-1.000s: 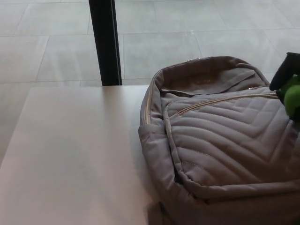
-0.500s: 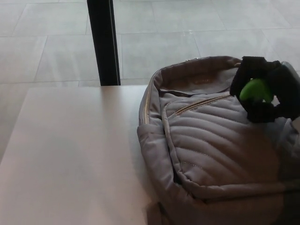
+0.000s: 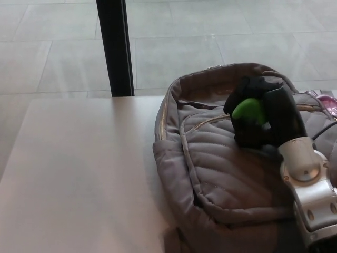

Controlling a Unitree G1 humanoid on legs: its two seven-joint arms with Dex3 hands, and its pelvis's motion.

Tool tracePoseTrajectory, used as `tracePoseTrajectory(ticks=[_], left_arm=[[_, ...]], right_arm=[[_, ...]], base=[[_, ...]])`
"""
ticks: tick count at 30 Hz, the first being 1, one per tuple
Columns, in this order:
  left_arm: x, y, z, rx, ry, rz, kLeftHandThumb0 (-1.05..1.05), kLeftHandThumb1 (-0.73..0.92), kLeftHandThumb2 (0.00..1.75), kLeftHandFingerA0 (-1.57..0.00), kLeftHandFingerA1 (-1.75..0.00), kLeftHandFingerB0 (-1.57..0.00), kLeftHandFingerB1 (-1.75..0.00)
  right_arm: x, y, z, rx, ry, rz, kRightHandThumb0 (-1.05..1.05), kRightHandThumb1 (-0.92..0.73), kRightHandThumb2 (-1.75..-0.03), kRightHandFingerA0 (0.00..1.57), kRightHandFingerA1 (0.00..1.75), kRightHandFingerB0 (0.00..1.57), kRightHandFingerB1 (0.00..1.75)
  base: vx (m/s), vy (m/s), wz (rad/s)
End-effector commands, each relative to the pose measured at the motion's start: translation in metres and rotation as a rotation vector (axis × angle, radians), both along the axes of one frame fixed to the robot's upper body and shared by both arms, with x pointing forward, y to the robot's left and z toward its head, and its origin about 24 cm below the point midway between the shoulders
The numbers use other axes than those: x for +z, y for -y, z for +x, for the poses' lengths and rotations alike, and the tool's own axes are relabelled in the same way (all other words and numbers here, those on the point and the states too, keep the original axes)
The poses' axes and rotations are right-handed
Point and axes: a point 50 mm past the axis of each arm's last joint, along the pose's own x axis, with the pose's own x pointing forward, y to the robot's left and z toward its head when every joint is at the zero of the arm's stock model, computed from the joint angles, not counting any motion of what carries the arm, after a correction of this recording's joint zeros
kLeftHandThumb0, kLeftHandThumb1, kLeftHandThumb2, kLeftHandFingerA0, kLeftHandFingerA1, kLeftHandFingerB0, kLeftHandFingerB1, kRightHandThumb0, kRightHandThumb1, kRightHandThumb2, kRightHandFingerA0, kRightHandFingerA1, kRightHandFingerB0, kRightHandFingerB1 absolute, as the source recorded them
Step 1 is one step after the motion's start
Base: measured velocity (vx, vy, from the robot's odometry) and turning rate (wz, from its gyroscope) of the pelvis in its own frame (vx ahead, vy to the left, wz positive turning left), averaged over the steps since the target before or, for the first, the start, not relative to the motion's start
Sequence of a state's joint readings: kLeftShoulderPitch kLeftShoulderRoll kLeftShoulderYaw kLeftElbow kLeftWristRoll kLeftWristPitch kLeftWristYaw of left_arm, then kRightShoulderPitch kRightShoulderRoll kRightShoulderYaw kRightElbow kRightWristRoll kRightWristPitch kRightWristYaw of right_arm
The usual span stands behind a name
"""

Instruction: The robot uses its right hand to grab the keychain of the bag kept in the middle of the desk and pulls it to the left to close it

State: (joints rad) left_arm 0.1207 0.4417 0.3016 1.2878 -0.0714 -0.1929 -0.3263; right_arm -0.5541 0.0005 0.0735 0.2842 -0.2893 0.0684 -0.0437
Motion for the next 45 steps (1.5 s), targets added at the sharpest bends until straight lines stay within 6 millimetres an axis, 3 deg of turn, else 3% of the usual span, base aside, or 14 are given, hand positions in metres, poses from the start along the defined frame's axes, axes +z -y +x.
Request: tracePoseTrajectory(ticks=[1,13,15,17,18,19,20,26,37,38,39,40,42,45], left_arm=[[0.003,-0.006,-0.002,0.016,-0.003,0.022,-1.05,0.92,0.89,-0.75,-1.15,-0.34,-1.19],[0.003,-0.005,-0.002,0.002,-0.011,0.033,-1.05,0.92,0.90,-0.80,-1.14,-0.32,-1.21],[0.003,-0.005,-0.002,0.005,-0.013,0.038,-1.05,0.91,0.90,-0.83,-1.13,-0.33,-1.22],[0.003,-0.005,-0.001,0.010,-0.012,0.041,-1.05,0.91,0.90,-0.84,-1.13,-0.32,-1.22],[0.003,-0.005,0.000,0.013,-0.010,0.036,-1.05,0.92,0.90,-0.80,-1.13,-0.30,-1.21],[0.003,-0.005,0.000,0.013,-0.010,0.036,-1.05,0.92,0.90,-0.80,-1.13,-0.30,-1.21],[0.002,-0.004,0.000,0.014,-0.011,0.036,-1.05,0.92,0.90,-0.79,-1.14,-0.30,-1.21],[0.001,-0.003,0.003,0.007,-0.014,0.049,-1.05,0.92,0.90,-0.85,-1.13,-0.32,-1.21],[-0.002,0.003,0.007,-0.017,-0.007,0.035,-1.05,0.91,0.91,-0.81,-1.15,-0.30,-1.26],[-0.002,0.003,0.007,0.001,-0.002,0.019,-1.03,0.47,1.32,-0.69,-1.07,-0.09,-0.86],[-0.002,0.003,0.008,0.002,-0.001,0.017,-1.03,0.47,1.32,-0.69,-1.07,-0.09,-0.86],[-0.002,0.003,0.008,0.004,-0.002,0.021,-1.05,0.91,0.91,-0.81,-1.15,-0.29,-1.24],[-0.002,0.003,0.008,-0.004,-0.001,0.025,-1.05,0.92,0.90,-0.78,-1.15,-0.28,-1.23],[-0.002,0.003,0.006,0.008,0.001,0.018,-1.05,0.92,0.88,-0.78,-1.16,-0.32,-1.20]], right_arm=[[-0.007,-0.007,0.000,-0.037,-0.033,-0.005,-0.18,-0.48,-1.23,0.88,1.75,0.76,1.65],[-0.010,-0.059,-0.004,0.079,-0.055,0.036,-0.16,-0.44,-1.23,0.88,1.75,0.73,1.72],[-0.012,-0.065,-0.004,0.094,-0.068,0.020,-0.18,-0.51,-1.11,0.92,1.75,0.80,1.61],[-0.014,-0.071,-0.005,0.121,-0.064,0.026,-0.17,-0.45,-1.21,0.91,1.75,0.80,1.62],[-0.016,-0.078,-0.006,0.138,-0.039,0.010,-0.23,-0.43,-1.18,1.20,1.39,1.06,1.29],[-0.017,-0.079,-0.006,0.139,-0.037,0.009,-0.23,-0.43,-1.18,1.20,1.39,1.06,1.29],[-0.017,-0.080,-0.006,0.142,-0.037,0.006,-0.19,-0.39,-1.30,0.90,1.75,0.82,1.60],[-0.023,-0.103,-0.010,0.210,-0.040,0.009,-0.26,-0.39,-1.39,0.93,1.74,0.82,1.60],[-0.035,-0.147,-0.024,0.310,-0.111,0.025,-0.14,-0.50,-1.18,0.89,1.75,0.74,1.67],[-0.037,-0.158,-0.029,0.334,-0.101,0.025,-0.14,-0.45,-1.26,0.91,1.75,0.82,1.62],[-0.038,-0.159,-0.029,0.336,-0.098,0.025,-0.14,-0.45,-1.26,0.91,1.75,0.82,1.62],[-0.038,-0.162,-0.030,0.351,-0.092,0.027,-0.14,-0.47,-1.26,0.90,1.75,0.81,1.64],[-0.040,-0.172,-0.036,0.389,-0.106,0.022,-0.18,-0.46,-1.24,0.88,1.75,0.78,1.63],[-0.044,-0.185,-0.045,0.465,-0.129,0.039,-0.25,-0.38,-1.49,0.92,1.75,0.81,1.63]], base=[[0.00,0.000,0.00],[0.00,0.000,0.00],[0.00,0.000,0.00],[0.00,0.000,0.00],[0.00,0.000,0.00],[0.00,0.000,0.00],[0.00,0.000,0.00],[0.00,0.000,0.00],[0.00,0.000,0.00],[0.00,0.000,0.00],[0.00,0.000,0.00],[0.00,0.000,0.00],[0.00,0.000,0.00],[0.00,0.000,0.00]])
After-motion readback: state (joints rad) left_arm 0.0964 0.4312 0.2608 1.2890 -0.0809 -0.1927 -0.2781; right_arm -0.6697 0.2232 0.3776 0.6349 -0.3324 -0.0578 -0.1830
